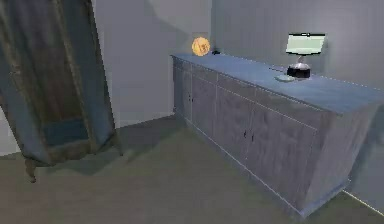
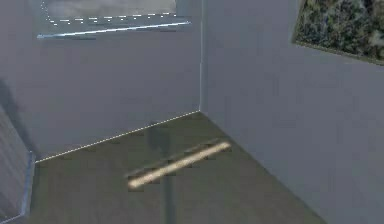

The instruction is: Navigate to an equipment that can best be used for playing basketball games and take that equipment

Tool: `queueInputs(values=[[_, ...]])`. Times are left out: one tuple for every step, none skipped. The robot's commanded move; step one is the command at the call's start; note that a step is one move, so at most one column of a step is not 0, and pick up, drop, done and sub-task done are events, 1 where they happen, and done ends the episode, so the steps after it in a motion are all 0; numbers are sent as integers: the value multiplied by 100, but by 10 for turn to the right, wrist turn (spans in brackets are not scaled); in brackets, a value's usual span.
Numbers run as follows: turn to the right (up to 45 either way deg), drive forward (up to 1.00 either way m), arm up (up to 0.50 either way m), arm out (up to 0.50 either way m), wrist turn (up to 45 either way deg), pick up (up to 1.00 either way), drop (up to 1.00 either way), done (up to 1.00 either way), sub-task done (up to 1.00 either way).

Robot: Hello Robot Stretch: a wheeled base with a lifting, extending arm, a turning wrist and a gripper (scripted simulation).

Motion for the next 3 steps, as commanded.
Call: queueInputs(values=[[-60,0,0,0,0,0,0,0,0],[0,100,0,0,0,0,0,0,0],[-30,0,0,0,0,0,0,0,0]])
